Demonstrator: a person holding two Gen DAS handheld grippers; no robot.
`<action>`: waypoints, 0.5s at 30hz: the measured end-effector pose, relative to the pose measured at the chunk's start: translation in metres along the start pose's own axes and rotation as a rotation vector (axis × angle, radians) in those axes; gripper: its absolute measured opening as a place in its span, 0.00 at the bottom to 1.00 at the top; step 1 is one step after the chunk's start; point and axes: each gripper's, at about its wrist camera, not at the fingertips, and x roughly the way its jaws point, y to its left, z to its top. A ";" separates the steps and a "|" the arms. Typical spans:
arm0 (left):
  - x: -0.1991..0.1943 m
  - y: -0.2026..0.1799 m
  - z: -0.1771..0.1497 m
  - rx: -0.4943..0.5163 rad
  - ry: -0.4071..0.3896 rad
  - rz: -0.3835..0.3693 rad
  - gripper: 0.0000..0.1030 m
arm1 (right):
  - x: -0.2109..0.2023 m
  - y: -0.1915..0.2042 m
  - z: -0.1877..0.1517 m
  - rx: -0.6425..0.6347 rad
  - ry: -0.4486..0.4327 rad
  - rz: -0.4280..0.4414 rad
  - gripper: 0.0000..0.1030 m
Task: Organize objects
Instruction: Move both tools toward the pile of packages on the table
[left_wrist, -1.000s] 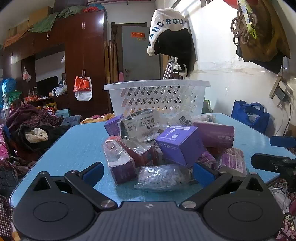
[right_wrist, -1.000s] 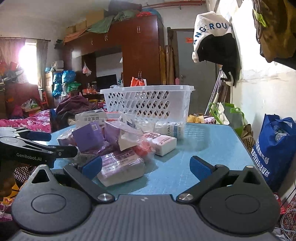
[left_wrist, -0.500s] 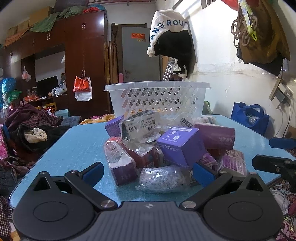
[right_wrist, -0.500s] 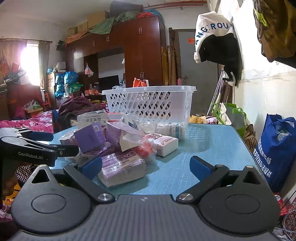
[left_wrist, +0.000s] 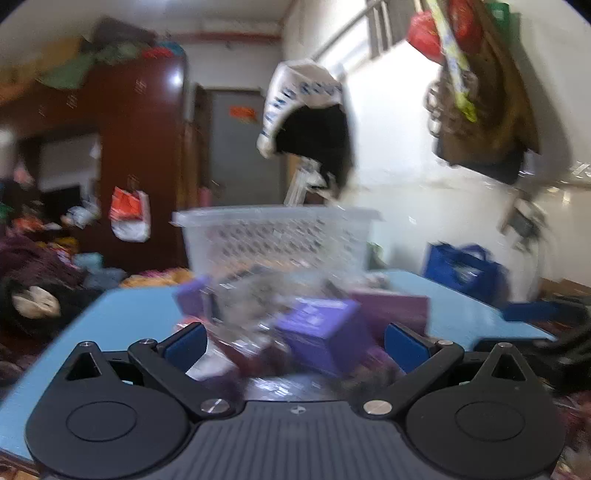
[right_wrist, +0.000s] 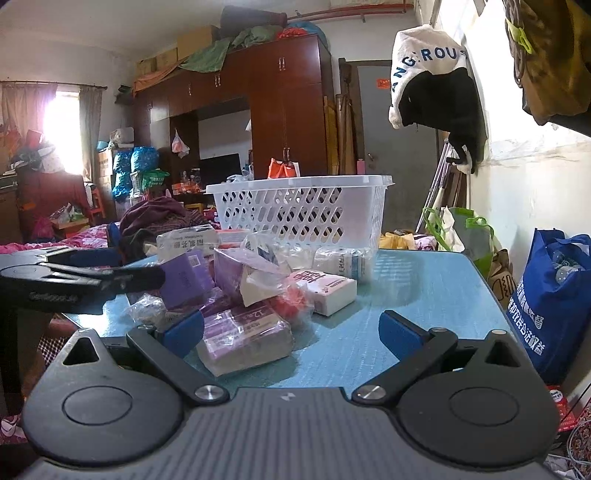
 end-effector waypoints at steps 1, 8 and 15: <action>0.000 -0.003 0.000 0.016 -0.001 -0.003 1.00 | 0.000 0.000 0.000 0.001 -0.001 0.000 1.00; -0.001 -0.004 0.001 0.016 0.013 0.086 1.00 | 0.000 -0.002 0.001 0.011 -0.004 0.010 1.00; -0.001 -0.005 -0.002 0.016 0.060 0.149 0.98 | -0.002 -0.002 0.000 0.014 -0.020 0.015 1.00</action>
